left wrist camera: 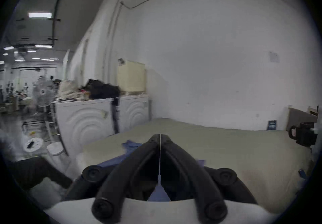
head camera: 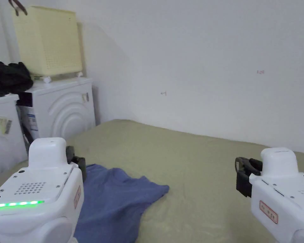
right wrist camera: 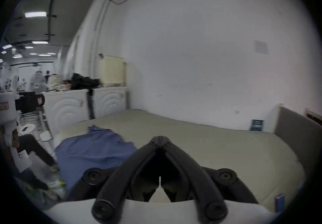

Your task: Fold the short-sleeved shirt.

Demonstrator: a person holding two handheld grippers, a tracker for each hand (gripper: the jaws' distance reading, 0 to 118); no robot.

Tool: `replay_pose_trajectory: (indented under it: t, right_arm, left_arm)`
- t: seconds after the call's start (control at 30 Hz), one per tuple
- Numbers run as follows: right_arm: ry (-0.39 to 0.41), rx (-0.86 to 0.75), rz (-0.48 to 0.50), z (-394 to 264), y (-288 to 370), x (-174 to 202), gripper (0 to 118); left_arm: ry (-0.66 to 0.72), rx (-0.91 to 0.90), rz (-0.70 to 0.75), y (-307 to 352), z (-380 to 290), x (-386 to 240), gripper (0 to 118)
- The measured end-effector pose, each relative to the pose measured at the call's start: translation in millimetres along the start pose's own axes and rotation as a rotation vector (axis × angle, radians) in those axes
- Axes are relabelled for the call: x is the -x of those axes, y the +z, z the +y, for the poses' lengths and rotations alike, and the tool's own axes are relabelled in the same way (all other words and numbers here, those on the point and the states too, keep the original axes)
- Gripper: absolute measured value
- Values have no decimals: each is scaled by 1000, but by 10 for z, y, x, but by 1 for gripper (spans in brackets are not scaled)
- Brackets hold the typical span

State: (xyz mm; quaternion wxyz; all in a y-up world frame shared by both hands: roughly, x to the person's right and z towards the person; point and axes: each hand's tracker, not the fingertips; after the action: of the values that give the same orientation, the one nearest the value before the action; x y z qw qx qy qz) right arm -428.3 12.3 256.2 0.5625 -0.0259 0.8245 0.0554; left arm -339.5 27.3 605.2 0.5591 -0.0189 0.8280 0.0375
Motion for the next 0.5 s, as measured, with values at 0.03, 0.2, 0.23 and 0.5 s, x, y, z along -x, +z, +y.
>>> replay_pose_trajectory:
  t: [0.03, 0.2, 0.23, 0.5]
  right_arm:
    - [-4, 12, 57, -36, -120, 153, 0]
    - [-6, 36, 154, -169, -419, 519, 0]
    - [-10, 46, 166, -202, -479, 536, 0]
    - [28, 144, 109, -455, -772, 21, 0]
  left_arm:
    - [-6, 19, 27, 36, -36, 158, 1]
    - [33, 88, 120, 63, -203, 663, 1]
    - [27, 98, 126, 19, -249, 701, 1]
    - [-38, 408, -201, -1508, -307, 529, 5]
